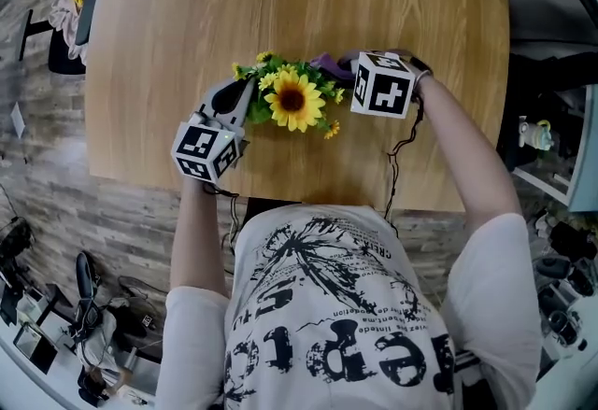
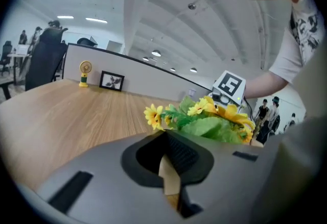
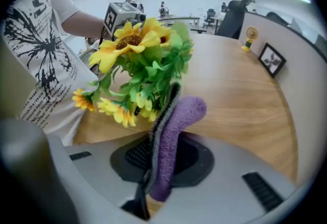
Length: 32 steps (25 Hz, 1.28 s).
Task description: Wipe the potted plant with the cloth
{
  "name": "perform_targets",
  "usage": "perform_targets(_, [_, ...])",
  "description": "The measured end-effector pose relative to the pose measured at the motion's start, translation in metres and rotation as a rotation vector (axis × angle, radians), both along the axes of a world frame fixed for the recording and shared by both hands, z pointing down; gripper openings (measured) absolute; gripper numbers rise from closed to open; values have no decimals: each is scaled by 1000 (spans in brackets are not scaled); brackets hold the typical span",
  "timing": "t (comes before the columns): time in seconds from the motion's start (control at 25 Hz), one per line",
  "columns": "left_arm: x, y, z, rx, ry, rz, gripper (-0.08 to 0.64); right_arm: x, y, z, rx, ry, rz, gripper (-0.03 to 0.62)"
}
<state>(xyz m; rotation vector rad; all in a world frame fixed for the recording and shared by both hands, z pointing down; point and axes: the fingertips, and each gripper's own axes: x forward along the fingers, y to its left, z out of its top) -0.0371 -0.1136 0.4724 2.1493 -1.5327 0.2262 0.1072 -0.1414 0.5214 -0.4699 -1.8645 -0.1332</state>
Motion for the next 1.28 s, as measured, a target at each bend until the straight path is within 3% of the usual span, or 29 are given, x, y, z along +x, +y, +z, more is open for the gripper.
perform_targets(0.12, [-1,0,0,-11,16,-21,3,-6,-25,-19,130,-117,129,72])
perform_targets(0.24, [-1,2,0,-16,-58,-23,3,-13,-47,-46,222,-231,267,72])
perform_targets(0.56, [-6,24,-21,14,-209,-86,3,-31,-66,-110,300,-471,483,72])
perform_targets(0.76, [-15,44,-50,76,-245,-91,3,-57,-48,-152,243,-593,578,72])
perform_targets(1.0, [-50,41,-74,148,-229,-23,3,-107,-17,-176,144,-633,717,72])
perform_targets(1.28, [-100,34,-102,238,-212,119,3,-170,13,-162,138,-589,869,72])
